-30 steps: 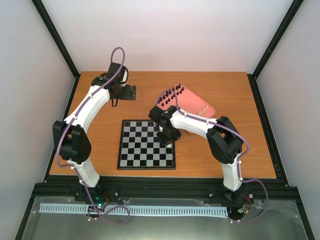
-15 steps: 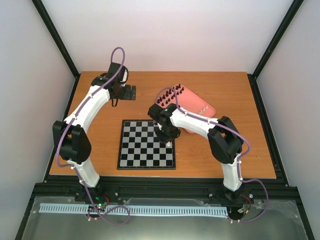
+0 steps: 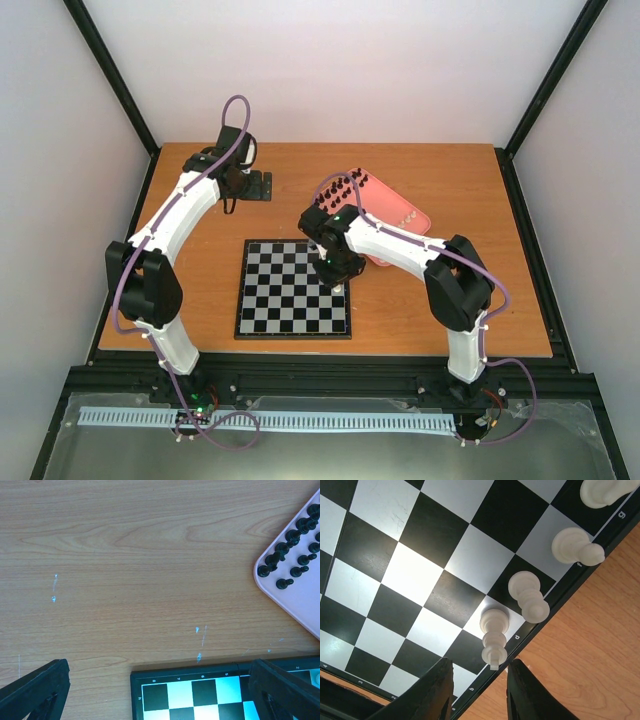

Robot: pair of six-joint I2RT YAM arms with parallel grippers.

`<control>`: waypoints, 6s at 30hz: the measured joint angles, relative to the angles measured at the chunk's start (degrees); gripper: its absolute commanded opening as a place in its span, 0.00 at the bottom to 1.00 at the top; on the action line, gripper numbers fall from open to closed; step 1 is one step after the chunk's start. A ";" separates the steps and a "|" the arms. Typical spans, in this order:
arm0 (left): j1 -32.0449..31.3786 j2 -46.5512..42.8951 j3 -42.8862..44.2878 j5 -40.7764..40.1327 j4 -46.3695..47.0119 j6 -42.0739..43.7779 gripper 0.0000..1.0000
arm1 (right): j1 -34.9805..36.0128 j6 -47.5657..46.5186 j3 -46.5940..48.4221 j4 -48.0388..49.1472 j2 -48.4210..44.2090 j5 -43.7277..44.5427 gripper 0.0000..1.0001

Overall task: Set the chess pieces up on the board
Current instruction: Place the chess piece on the chessboard, then pick up the chess piece from the storage box, then place the chess piece on the chessboard.

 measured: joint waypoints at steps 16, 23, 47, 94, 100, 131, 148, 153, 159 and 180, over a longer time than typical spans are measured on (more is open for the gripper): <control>0.00 -0.02 -0.31 0.00 0.02 0.00 1.00 | -0.85 -0.90 9.44 -8.74 -4.83 3.21 0.99; 0.00 -0.02 0.59 0.26 -0.02 0.00 1.00 | -10.78 1.70 9.84 -10.43 -9.70 2.80 1.00; 0.00 0.00 2.32 5.75 -0.59 -0.07 1.00 | -33.33 9.57 4.96 2.10 3.56 -6.34 0.59; 0.02 3.56 4.11 3.98 -2.60 -0.02 1.00 | -37.90 9.18 2.36 6.21 8.59 -10.60 0.40; 0.00 3.56 4.11 3.52 -2.62 0.00 1.00 | -37.90 9.25 2.47 6.69 9.86 -11.21 0.33; 0.00 3.56 4.11 2.56 -2.62 0.15 1.00 | -37.77 7.78 5.25 5.62 10.38 -10.58 0.25; 0.00 3.19 3.13 2.32 -2.60 0.17 1.00 | -36.85 7.61 4.02 5.60 10.36 -10.29 0.07; 0.00 3.15 3.10 2.27 -2.60 0.22 1.00 | -36.85 7.02 4.02 5.51 10.16 -9.60 0.03; 0.00 3.15 3.10 2.03 -2.60 0.48 1.00 | -36.81 5.90 4.57 3.76 9.20 -6.43 0.03; 0.00 2.43 5.18 0.00 -3.06 -0.94 1.00 | -17.94 -2.84 3.15 -9.09 -11.85 -2.86 0.03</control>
